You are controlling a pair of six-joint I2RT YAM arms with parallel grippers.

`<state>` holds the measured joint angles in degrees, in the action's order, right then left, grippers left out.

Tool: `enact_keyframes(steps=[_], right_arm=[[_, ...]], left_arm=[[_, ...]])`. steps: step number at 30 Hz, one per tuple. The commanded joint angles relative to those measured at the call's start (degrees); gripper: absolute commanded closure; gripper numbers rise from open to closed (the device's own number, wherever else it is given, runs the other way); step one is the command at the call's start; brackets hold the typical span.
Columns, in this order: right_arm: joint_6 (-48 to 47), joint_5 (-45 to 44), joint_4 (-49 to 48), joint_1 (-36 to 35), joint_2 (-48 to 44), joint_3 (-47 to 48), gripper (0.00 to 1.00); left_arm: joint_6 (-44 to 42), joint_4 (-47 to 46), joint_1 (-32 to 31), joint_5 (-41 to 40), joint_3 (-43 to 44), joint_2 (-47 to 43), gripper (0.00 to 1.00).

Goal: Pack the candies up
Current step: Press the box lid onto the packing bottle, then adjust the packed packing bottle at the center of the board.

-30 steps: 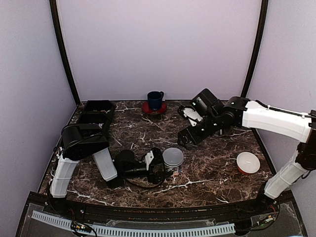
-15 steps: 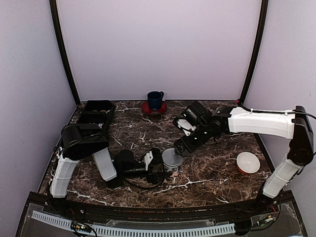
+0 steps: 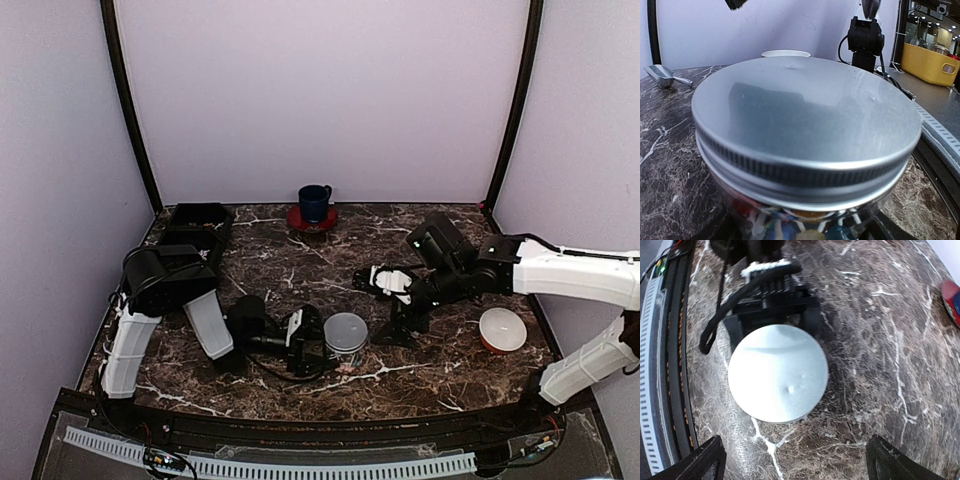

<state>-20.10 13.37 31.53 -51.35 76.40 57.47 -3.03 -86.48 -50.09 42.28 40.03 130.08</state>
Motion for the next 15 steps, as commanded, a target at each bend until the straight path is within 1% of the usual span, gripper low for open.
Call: enact_keyframes(steps=[1,6,9,13,15], right_arm=[[-13.76,9.27,-9.84,-0.34,0.1,-4.19,0.03],[-18.45,14.24,-10.33,-0.3,6.47,-1.81,0.03],[-19.15,15.49,-11.57,-0.24,9.48,-0.25,0.02],[-21.3,20.94,-10.45,-0.18,11.72,1.05,0.02],[-21.32,22.01,-10.19,-0.16,12.64,1.68,0.02]], left_arm=[[-0.53,5.94,0.43,10.57,2.09,1.3,0.25],[-2.42,11.79,0.39,14.34,5.08,1.6,0.25],[-2.75,12.44,0.43,14.62,5.4,1.62,0.24],[-2.69,12.59,0.43,14.66,5.34,1.64,0.24],[-2.72,12.98,0.42,14.79,5.51,1.66,0.24]])
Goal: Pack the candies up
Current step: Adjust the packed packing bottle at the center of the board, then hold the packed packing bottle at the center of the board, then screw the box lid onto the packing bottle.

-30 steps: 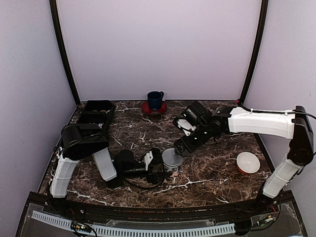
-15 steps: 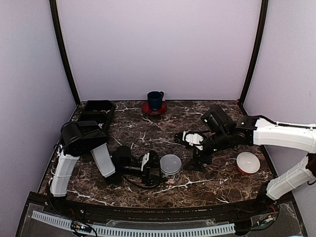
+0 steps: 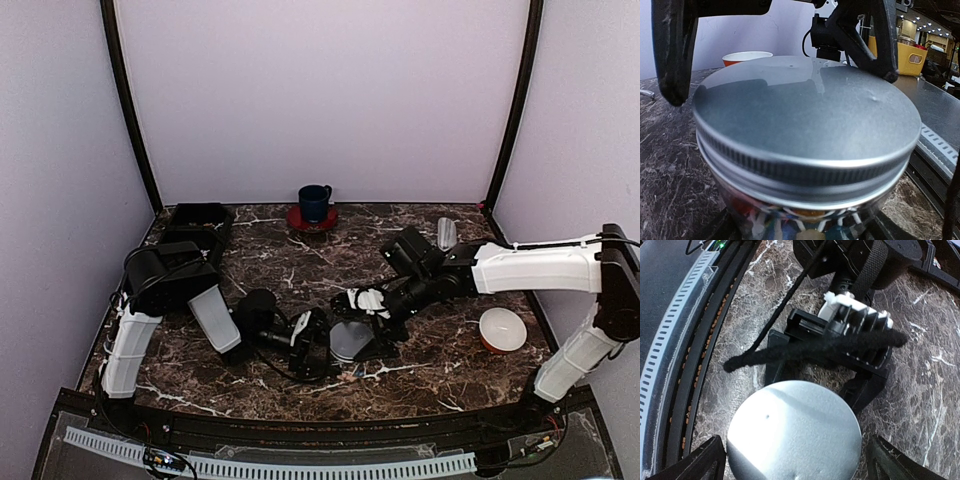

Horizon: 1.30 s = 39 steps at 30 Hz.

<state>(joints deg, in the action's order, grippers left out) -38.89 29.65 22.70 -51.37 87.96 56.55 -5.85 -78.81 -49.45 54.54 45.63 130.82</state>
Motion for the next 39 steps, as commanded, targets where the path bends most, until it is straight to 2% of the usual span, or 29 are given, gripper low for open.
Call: enact_keyframes(steps=[1,9,16,25,35,39], right_arm=[[-2.63,6.2,-1.15,-0.17,1.65,2.86,0.02],[-1.56,7.66,1.38,-0.13,5.52,4.84,0.0],[0.1,7.84,-0.05,-0.13,5.17,3.85,0.02],[2.39,7.46,-2.86,-0.13,3.89,1.38,0.12],[9.9,2.67,-13.09,-0.15,-1.96,-6.16,0.14],[13.45,0.85,-16.86,-0.22,-2.58,-8.48,0.14]], left_arm=[[0.05,5.38,-0.21,2.53,-0.02,0.92,0.24],[0.4,4.8,-0.21,2.31,-0.32,0.78,0.24],[0.39,4.82,-0.21,2.13,-0.33,0.82,0.24],[1.02,3.62,-0.16,-0.23,-0.88,0.86,0.25],[9.78,-9.29,1.45,-3.49,-3.44,2.54,0.24],[11.86,-10.84,1.52,-5.92,-3.75,2.55,0.25]])
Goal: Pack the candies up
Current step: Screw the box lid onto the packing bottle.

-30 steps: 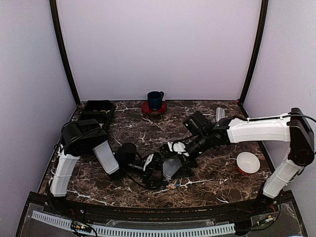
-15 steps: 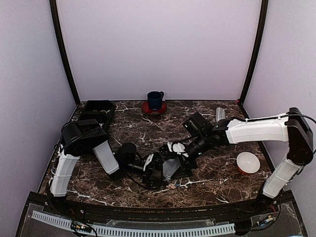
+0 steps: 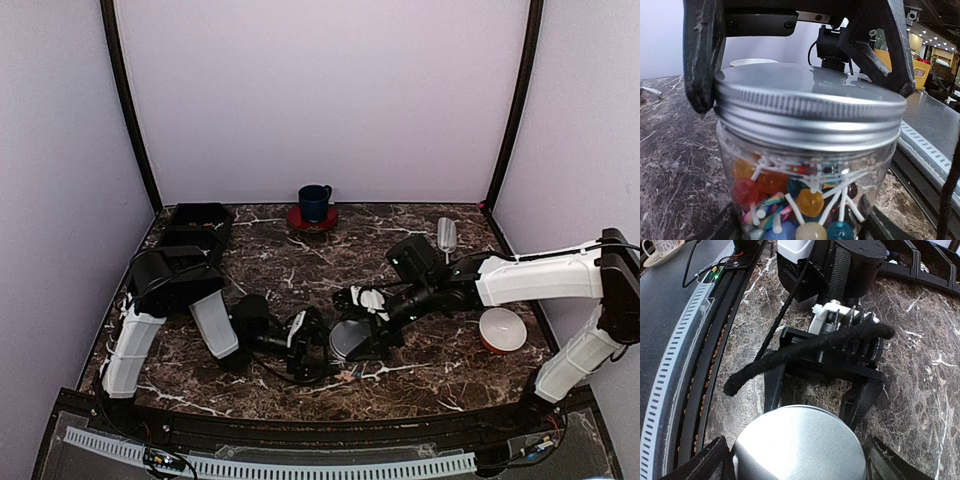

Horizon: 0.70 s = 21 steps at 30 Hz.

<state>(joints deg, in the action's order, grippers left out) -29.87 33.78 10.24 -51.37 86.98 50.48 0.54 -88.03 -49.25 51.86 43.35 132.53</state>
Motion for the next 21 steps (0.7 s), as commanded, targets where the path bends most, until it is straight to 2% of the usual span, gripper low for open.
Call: enact_keyframes(steps=[1,6,10,16,21], right_arm=[[5.22,-3.53,-5.19,-0.22,-1.58,-2.94,0.14],[7.12,-4.41,-9.49,-0.32,-1.46,-5.14,0.14],[13.87,-8.42,-14.85,-0.52,-1.51,-7.04,0.14],[22.77,-14.42,-20.03,-1.9,-1.11,-7.98,0.14],[29.47,-23.05,-22.69,-3.7,-1.31,-8.07,0.13]], left_arm=[[5.65,-1.45,1.27,-3.55,-1.38,0.83,0.25],[5.28,-1.16,1.27,-6.23,-1.84,0.58,0.24],[4.99,-1.18,1.27,-8.89,-2.42,0.09,0.24],[3.6,-0.4,1.02,-18.5,-3.63,-1.21,0.24],[1.32,0.74,-0.06,-27.23,-4.56,-2.47,0.24]])
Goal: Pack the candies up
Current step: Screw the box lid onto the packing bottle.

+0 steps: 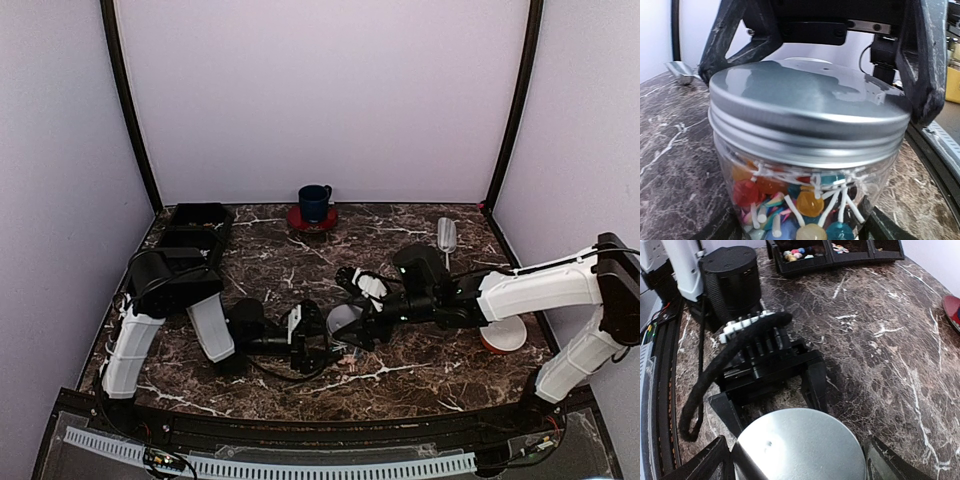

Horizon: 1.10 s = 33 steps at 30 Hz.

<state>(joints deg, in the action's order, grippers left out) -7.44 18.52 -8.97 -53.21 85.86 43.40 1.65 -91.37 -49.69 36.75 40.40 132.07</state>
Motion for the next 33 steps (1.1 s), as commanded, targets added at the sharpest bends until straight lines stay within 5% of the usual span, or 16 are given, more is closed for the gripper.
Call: enact_keyframes(steps=[1,14,33], right_arm=[[8.16,-9.07,-3.72,-2.36,-0.17,-0.86,0.13],[17.71,-26.15,-4.36,-6.35,0.29,0.84,0.12],[9.9,-21.57,3.98,-4.84,5.05,8.93,0.09]], left_arm=[[-0.14,4.16,0.1,-13.72,-1.83,-2.26,0.24],[-1.7,5.29,-2.6,-24.63,-2.01,-3.45,0.23],[-6.84,5.0,-2.82,-11.26,-2.66,-2.81,0.23]])
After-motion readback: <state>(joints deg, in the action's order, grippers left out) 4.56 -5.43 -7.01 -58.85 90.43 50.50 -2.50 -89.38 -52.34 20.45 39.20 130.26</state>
